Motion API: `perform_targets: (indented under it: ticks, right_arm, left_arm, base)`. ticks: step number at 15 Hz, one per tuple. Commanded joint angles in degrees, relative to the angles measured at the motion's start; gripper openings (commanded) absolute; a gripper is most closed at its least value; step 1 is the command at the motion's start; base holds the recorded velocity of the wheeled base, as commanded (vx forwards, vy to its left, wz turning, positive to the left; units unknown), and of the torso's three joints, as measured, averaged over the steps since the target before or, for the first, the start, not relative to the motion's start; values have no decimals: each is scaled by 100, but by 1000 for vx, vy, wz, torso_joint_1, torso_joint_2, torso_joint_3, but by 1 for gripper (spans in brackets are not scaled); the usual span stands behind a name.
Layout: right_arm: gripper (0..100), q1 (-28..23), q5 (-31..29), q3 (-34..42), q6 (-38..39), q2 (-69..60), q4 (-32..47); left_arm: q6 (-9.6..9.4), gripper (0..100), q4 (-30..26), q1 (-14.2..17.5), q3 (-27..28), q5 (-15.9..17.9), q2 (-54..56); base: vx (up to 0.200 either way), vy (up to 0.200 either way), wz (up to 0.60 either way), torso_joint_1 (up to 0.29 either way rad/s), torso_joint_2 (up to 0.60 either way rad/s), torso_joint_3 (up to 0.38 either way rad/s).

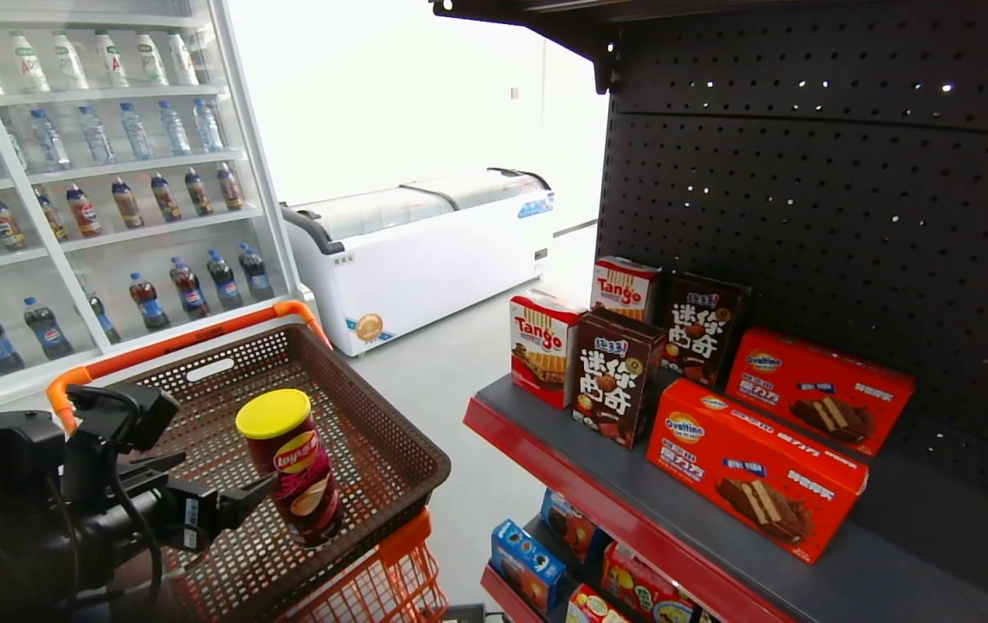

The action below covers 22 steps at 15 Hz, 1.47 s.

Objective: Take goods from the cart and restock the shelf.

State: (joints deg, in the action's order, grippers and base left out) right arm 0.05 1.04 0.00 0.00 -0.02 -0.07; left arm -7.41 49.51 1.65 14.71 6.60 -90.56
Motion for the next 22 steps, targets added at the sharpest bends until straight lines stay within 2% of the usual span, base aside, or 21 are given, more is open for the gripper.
perform_targets:
  ticks: [1,2,3,7,12,17,22]
  right_arm:
    - [100,4,11,0,0,2,-1]
    - [100,4,2,0,0,2,-1]
    - [100,4,11,0,0,2,-1]
    - [100,4,2,0,0,2,-1]
    - [100,4,11,0,0,2,-1]
    - [100,4,11,0,0,2,-1]
    - [100,4,2,0,0,2,-1]
  left_arm:
    - [-15,100,543,-6,-21,0,-717]
    - [-15,100,1044,-15,-39,0,-1042]
    - [-15,100,1298,-15,-30,0,-1262]
    - [-15,100,1791,-121,146,0,-1895]
    - [-6,100,2924,-270,242,0,-2791]
    - [-6,100,3337,-393,401,0,-3160]
    - [-15,100,3346,-393,357,-9,-3275]
  base:
    - [0,0,0,0,0,0]
    - [0,0,0,0,0,0]
    - [0,0,0,0,0,0]
    - [0,0,0,0,0,0]
    - [0,0,0,0,0,0]
    - [0,0,0,0,0,0]
    - [0,0,0,0,0,0]
